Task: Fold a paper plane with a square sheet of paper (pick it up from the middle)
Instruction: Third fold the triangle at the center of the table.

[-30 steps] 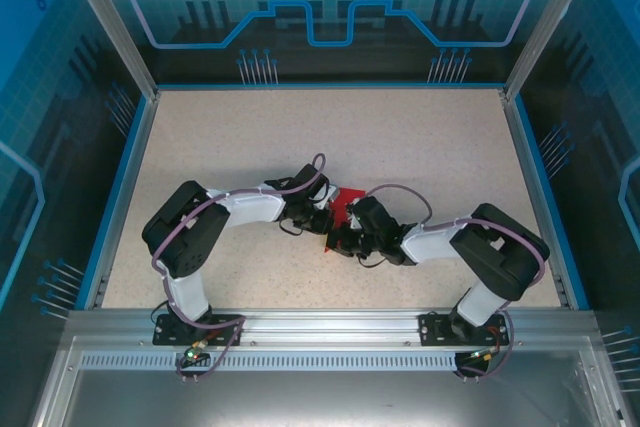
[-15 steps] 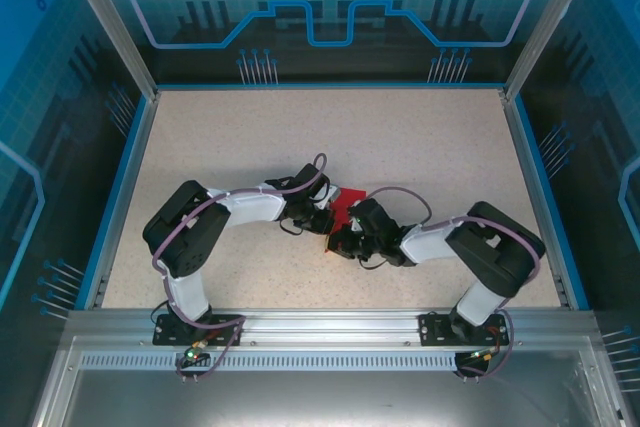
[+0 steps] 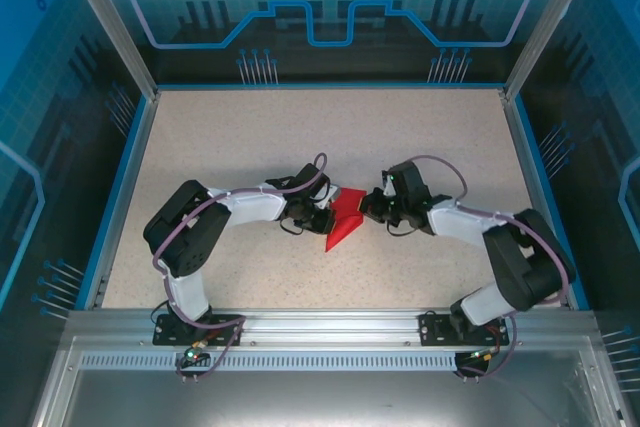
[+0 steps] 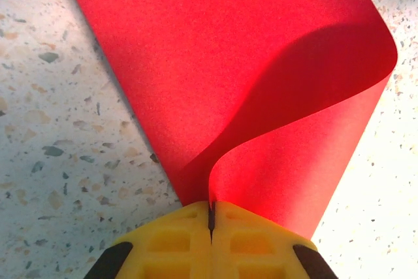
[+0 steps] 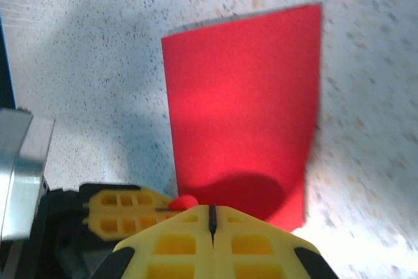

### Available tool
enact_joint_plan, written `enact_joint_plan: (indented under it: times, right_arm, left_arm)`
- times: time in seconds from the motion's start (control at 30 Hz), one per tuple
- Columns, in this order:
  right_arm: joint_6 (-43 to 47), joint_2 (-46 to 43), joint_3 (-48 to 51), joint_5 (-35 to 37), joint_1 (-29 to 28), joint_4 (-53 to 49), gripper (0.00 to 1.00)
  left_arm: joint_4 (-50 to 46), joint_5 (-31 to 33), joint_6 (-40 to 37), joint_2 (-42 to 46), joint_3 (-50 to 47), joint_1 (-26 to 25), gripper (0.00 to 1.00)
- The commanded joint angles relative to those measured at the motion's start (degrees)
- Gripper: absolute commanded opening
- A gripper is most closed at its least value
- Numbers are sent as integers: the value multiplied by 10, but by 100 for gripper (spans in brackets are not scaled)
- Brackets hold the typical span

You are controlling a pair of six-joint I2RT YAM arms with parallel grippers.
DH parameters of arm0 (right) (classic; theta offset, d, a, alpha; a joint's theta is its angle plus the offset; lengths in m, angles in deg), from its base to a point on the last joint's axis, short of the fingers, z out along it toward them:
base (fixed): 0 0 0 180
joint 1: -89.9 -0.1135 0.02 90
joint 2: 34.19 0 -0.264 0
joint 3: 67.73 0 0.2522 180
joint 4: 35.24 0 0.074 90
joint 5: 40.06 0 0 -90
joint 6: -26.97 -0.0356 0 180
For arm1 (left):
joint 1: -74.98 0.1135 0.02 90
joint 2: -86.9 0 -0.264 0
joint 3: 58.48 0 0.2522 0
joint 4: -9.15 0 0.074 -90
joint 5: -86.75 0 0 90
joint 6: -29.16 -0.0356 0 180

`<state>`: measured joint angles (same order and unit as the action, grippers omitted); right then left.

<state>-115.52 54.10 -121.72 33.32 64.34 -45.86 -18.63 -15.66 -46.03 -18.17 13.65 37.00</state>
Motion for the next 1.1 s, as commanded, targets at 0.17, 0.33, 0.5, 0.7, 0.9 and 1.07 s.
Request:
enact_joint_plan:
  times: [0.17,0.33,0.5,0.7,0.9,1.07]
  right_arm:
    - [126,147,-181,-27,7,-173,0]
    - [184,219,-267,-14,3,-266,0]
    - [215,268,-310,-5,-3,-315,0]
    - [219,277,-317,1,-4,-321,0]
    - [220,280,-319,-1,-4,-321,0]
    - [219,286,-318,-4,-4,-316,0]
  left_arm:
    - [-32,3,-15,-28,1,-1,1]
    - [-34,4,-17,-28,2,-1,1]
    - [-37,5,-19,-24,8,-1,1]
    - [-38,12,-23,-19,14,-1,1]
    - [-39,18,-26,-23,22,1,1]
    - [-40,11,-27,-20,25,1,2]
